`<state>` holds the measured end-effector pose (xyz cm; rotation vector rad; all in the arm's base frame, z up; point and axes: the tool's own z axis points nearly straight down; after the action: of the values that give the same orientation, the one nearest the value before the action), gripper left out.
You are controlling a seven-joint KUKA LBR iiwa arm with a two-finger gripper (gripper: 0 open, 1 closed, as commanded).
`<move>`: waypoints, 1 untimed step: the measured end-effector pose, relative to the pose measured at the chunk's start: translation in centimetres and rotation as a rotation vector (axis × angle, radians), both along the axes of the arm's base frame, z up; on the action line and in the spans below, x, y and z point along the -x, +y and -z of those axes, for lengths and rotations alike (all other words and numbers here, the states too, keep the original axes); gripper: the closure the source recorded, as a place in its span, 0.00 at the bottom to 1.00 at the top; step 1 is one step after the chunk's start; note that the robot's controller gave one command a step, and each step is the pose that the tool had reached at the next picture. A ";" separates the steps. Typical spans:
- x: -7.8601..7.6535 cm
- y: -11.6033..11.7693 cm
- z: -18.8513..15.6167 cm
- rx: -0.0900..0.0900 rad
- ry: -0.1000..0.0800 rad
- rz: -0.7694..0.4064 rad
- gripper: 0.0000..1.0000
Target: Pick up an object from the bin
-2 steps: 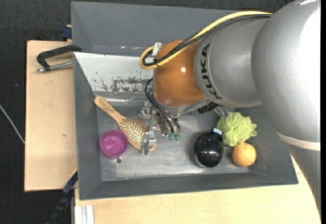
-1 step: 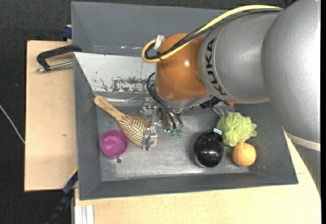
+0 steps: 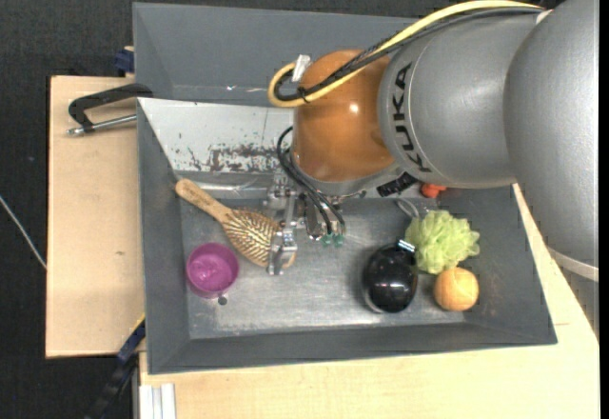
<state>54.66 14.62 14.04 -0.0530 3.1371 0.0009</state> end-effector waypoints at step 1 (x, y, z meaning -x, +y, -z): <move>0.0 0.0 -1.5 0.001 0.001 0.001 1.00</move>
Offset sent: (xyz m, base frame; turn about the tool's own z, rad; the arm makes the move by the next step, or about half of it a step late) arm 0.0001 0.0000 0.0360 0.0000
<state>54.64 14.59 15.54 -0.0520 3.1383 0.0001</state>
